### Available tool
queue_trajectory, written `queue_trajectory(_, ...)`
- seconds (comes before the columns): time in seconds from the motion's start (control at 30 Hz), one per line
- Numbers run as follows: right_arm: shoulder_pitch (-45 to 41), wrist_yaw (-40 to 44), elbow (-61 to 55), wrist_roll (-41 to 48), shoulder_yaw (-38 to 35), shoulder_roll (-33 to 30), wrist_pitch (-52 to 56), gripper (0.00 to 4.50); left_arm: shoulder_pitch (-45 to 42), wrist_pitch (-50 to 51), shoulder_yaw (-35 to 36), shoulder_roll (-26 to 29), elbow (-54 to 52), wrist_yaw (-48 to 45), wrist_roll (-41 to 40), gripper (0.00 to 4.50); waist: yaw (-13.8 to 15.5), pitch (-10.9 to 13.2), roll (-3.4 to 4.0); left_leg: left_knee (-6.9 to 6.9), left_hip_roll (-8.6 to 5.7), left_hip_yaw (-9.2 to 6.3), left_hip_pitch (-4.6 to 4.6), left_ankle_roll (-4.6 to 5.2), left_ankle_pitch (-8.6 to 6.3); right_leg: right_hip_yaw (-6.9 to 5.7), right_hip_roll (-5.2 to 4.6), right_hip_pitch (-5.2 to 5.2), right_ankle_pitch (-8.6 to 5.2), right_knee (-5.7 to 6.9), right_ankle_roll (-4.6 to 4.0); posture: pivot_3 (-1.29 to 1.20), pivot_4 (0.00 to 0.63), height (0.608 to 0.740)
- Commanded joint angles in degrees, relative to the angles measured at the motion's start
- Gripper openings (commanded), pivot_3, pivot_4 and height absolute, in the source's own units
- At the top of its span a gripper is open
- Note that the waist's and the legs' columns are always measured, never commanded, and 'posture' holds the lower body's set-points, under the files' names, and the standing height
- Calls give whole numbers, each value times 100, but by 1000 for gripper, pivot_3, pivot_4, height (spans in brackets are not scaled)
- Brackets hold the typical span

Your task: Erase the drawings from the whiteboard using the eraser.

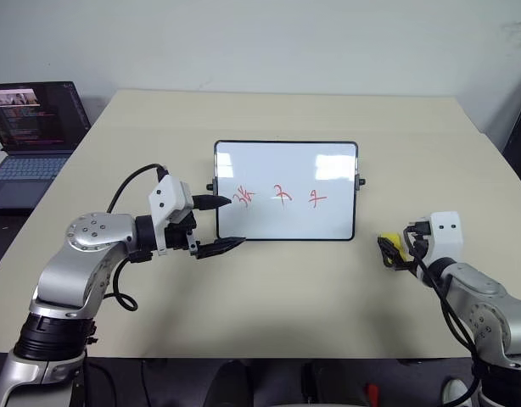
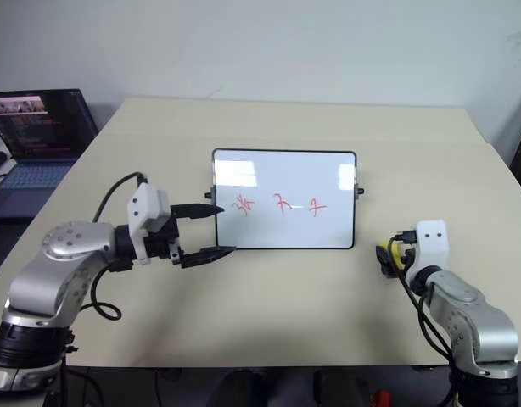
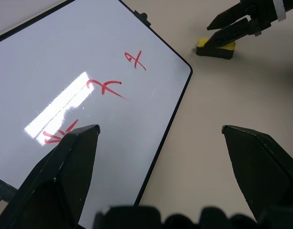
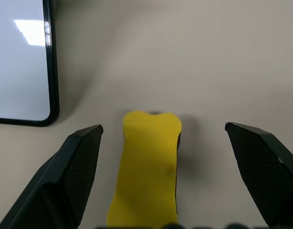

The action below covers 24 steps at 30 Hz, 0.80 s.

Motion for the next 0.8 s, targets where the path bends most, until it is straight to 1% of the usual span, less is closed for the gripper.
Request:
queue_trajectory(0.03, 33, -84, -216, -168, 65, 66, -124, 4500, -97, -131, -15, -24, 4, -44, 43, 4466, -1, 0, 0, 0, -1, 0, 0, 0, 0, 1, 0, 0, 0, 0, 0, 0, 150, 740)
queue_trajectory(0.27, -21, -139, -10, -488, 131, 214, -449, 4500, -209, -240, -65, -38, 173, -84, 121, 4466, -3, 0, 0, 1, -1, 0, 0, 0, 0, -1, 1, 0, 0, 1, 0, 0, 150, 740)
queue_trajectory(0.67, -95, -89, 302, -688, 103, 374, -647, 4500, -209, -312, -43, -51, 251, -92, 200, 4466, -5, 0, 0, 0, -1, 1, 0, 0, 0, 1, 0, -1, 0, 1, 0, 0, 150, 740)
queue_trajectory(0.77, -131, -52, 350, -684, 132, 371, -626, 3892, -193, -307, -34, -51, 243, -56, 225, 4500, -5, 0, 0, 1, -1, 1, 0, 0, 0, 1, 0, -1, 0, 1, 0, 0, 150, 740)
queue_trajectory(0.8, -141, -43, 363, -691, 145, 368, -625, 3563, -187, -304, -30, -51, 240, -43, 231, 4500, -5, 0, 1, 1, -1, 1, 0, 0, 0, 1, 0, -1, 0, 1, 0, 0, 150, 740)
